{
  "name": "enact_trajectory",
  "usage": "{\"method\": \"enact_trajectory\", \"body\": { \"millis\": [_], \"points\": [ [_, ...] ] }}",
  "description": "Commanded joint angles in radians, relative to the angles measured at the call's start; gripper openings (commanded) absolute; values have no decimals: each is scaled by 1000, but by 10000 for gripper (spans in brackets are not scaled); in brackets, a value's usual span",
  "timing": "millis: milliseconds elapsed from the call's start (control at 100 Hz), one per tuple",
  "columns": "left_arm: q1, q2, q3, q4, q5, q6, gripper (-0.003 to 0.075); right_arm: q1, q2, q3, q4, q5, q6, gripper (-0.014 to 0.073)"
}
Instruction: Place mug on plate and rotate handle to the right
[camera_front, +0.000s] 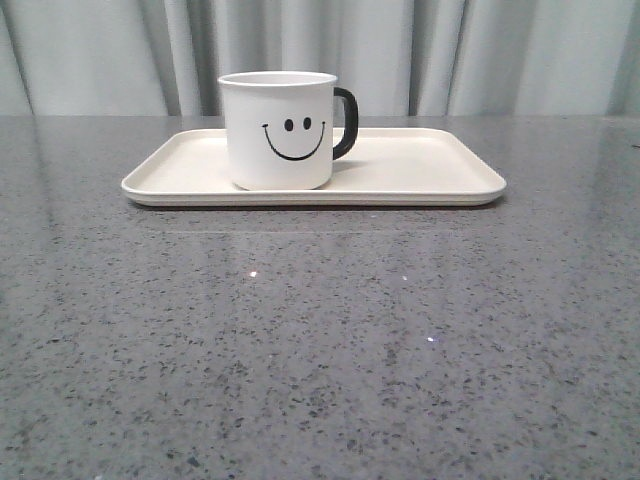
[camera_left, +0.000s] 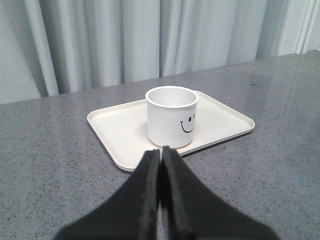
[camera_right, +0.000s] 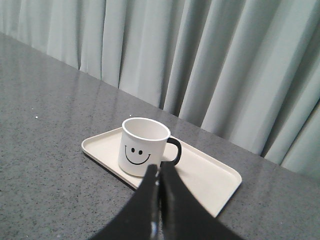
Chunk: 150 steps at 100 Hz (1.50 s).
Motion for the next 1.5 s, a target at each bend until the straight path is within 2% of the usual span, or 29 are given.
{"method": "enact_trajectory", "body": {
  "millis": [0, 120, 190, 300, 370, 710, 870, 920, 990, 1490],
  "points": [
    [-3, 9, -27, -14, -84, -2, -19, -3, 8, -26, 13, -82, 1, -61],
    [0, 9, -12, 4, -117, -2, -19, -3, 8, -26, 13, -82, 1, -61],
    [19, 8, 15, 65, -221, -2, -19, -3, 8, -26, 13, -82, 1, -61],
    [77, 6, 95, 142, -462, -34, -19, -3, 8, -26, 13, -82, 1, -61],
    [113, -19, 141, 197, -522, -96, -19, -3, 8, -26, 13, -82, 1, -61],
    [329, -200, 357, 201, -516, -106, -19, -3, 8, -26, 13, -82, 1, -61],
    [400, -258, 443, 182, -518, -106, -19, -3, 8, -26, 13, -82, 1, -61],
    [415, -258, 441, 171, -450, -106, -19, -3, 8, -26, 13, -81, 1, -61],
    [440, -258, 441, 168, -430, -106, -19, -3, 11, -26, 13, -82, 1, -61],
    [470, -256, 441, 150, -407, -106, -19, -3, 11, -26, 13, -82, 1, -61]
  ]
}}
